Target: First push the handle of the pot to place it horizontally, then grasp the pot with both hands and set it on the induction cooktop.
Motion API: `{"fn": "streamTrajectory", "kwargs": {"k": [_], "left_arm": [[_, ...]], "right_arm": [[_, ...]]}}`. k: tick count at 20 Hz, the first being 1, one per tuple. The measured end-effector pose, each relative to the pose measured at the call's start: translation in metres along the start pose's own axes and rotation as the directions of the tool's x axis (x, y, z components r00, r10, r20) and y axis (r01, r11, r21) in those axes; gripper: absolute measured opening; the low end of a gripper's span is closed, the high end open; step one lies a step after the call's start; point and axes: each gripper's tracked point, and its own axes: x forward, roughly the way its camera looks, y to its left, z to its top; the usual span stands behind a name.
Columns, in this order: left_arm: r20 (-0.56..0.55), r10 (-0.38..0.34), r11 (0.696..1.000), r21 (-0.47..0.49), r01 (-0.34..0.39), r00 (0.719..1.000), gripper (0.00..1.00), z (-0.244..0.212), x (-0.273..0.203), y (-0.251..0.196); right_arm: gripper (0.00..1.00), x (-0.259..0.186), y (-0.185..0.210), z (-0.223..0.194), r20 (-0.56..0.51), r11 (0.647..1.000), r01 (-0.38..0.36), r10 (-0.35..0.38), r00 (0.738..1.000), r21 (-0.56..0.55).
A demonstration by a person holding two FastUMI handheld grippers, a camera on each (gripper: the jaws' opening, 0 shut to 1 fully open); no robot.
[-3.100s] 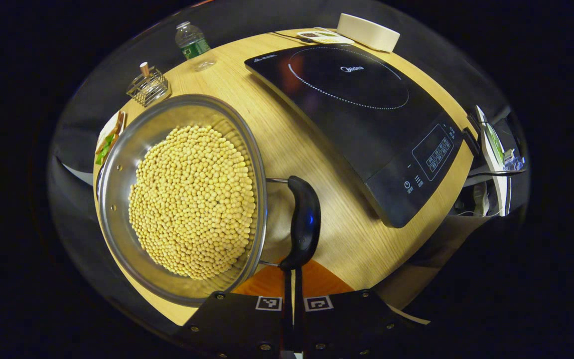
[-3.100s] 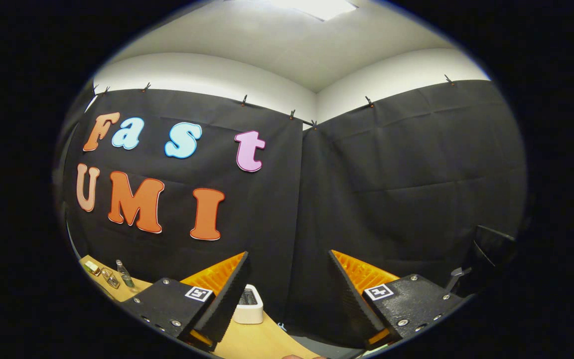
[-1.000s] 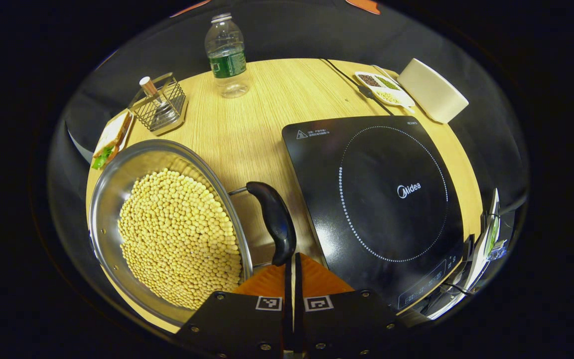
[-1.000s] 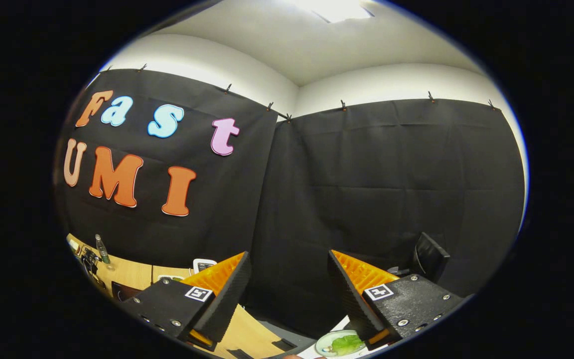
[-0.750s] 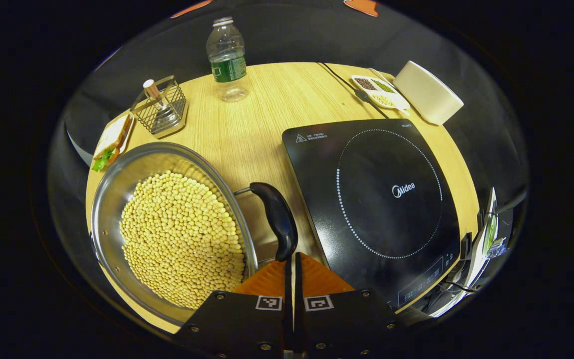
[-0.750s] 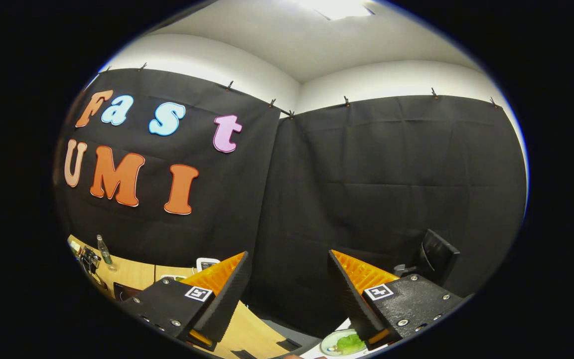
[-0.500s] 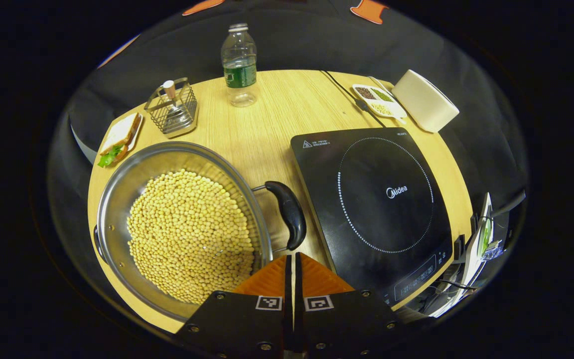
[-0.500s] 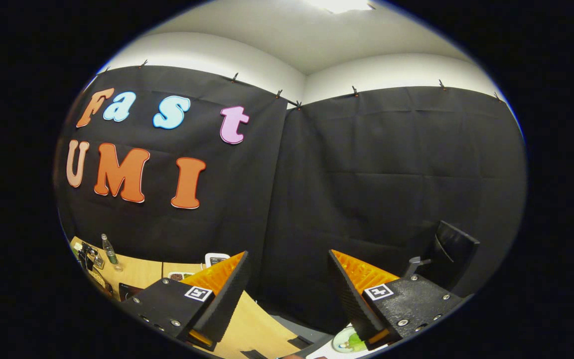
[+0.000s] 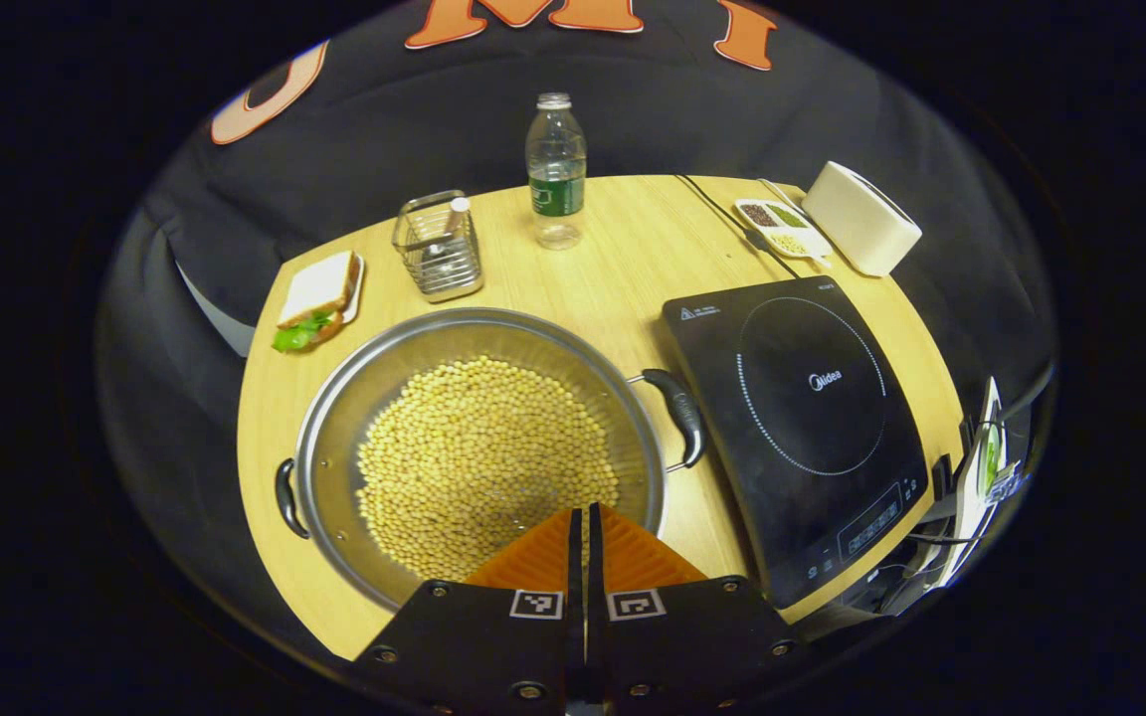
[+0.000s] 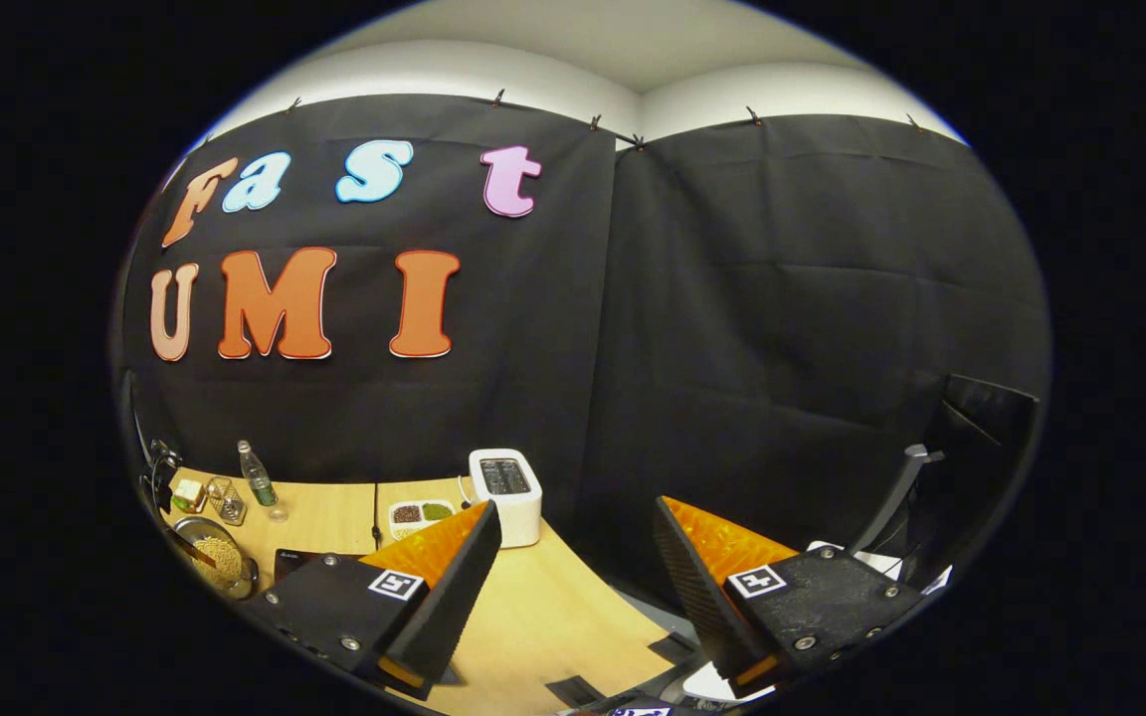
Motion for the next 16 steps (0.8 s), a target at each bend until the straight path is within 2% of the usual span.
{"fn": "streamTrajectory", "kwargs": {"k": [2,4,7,9,10,11,16], "left_arm": [[0.017,0.025,1.000,-0.019,-0.024,1.000,0.02,0.001,-0.004,0.020],[0.028,0.018,0.999,-0.042,-0.017,0.999,0.03,-0.001,-0.011,0.032],[0.040,0.022,0.999,-0.047,-0.020,0.999,0.11,-0.007,-0.013,0.061],[0.052,0.025,0.999,-0.046,-0.023,0.998,0.15,-0.011,-0.019,0.077],[0.059,0.023,0.999,-0.048,-0.020,0.998,0.22,-0.013,-0.022,0.083],[0.066,0.020,0.999,-0.051,-0.017,0.998,0.23,-0.013,-0.023,0.089],[0.105,-0.002,0.998,-0.065,0.009,0.995,0.55,-0.021,-0.030,0.114]], "right_arm": [[0.95,0.000,0.021,-0.016,-0.044,0.999,-0.030,0.031,0.999,0.029],[0.95,-0.004,0.050,-0.039,-0.109,0.996,-0.067,0.073,0.991,0.055],[0.95,-0.009,0.109,-0.068,-0.194,0.986,-0.145,0.159,0.968,0.086],[0.96,-0.015,0.155,-0.090,-0.242,0.974,-0.210,0.225,0.944,0.088],[0.96,-0.019,0.177,-0.100,-0.263,0.968,-0.238,0.252,0.931,0.085],[0.96,-0.023,0.197,-0.110,-0.280,0.959,-0.271,0.283,0.917,0.083],[0.96,-0.036,0.301,-0.153,-0.377,0.904,-0.420,0.419,0.826,0.084]]}}
